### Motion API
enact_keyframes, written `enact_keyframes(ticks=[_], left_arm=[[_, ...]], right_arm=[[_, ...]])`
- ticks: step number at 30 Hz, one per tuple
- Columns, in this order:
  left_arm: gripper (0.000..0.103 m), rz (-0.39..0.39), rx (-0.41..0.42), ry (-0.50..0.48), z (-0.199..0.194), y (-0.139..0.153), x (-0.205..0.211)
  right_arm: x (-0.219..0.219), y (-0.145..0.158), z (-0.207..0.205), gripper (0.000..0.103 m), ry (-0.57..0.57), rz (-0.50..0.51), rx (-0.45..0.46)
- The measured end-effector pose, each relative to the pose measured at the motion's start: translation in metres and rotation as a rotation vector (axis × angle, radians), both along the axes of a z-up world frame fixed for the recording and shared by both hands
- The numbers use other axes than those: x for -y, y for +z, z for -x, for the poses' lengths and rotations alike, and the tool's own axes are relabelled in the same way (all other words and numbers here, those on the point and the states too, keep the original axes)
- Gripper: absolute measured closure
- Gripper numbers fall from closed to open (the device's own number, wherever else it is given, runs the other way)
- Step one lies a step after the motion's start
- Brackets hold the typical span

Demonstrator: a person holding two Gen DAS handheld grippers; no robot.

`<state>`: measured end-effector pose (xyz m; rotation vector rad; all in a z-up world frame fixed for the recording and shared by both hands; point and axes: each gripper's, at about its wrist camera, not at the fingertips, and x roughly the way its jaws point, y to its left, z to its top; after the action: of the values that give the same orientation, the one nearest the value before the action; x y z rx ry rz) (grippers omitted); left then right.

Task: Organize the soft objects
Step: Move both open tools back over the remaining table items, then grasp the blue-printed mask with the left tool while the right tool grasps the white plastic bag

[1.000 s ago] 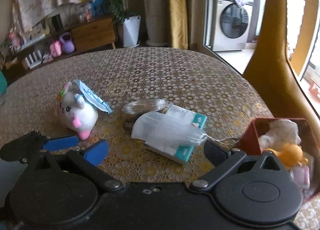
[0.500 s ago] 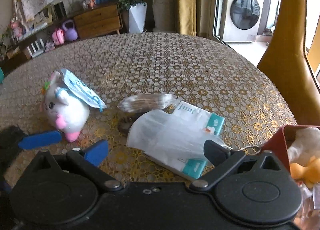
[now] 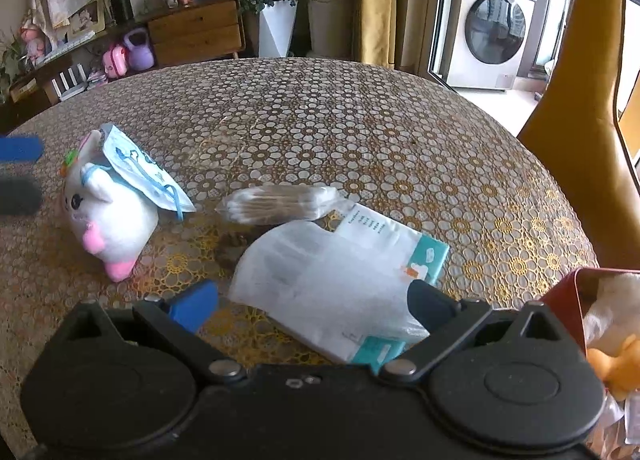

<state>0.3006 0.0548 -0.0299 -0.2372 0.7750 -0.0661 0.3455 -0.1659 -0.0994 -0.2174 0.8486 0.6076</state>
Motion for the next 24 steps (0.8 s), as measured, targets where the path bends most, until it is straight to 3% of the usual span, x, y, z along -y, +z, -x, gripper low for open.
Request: enact_keyframes(ticks=[2, 5, 9, 19, 21, 24], left_arm=[[0.003, 0.053, -0.037, 0.036, -0.016, 0.003, -0.018], [0.003, 0.018, -0.097, 0.044, -0.04, 0.004, -0.026], [0.003, 0.039, -0.168, 0.035, -0.058, -0.006, -0.03], [0.004, -0.028, -0.237, 0.044, -0.081, -0.032, -0.016], [0.006, -0.03, -0.244, 0.046, -0.085, -0.037, -0.015], [0.019, -0.029, -0.262, 0.058, -0.09, -0.044, -0.014]], right_arm=[[-0.002, 0.0, 0.001, 0.001, 0.008, 0.003, 0.008], [-0.004, 0.001, 0.002, 0.001, 0.028, 0.004, 0.016], [-0.005, 0.002, 0.004, 0.001, 0.052, 0.022, 0.03], [-0.008, -0.004, 0.0, 0.001, 0.061, 0.031, 0.037], [-0.009, -0.006, -0.001, 0.001, 0.066, 0.023, 0.038], [-0.011, -0.009, -0.003, 0.001, 0.064, 0.024, 0.036]])
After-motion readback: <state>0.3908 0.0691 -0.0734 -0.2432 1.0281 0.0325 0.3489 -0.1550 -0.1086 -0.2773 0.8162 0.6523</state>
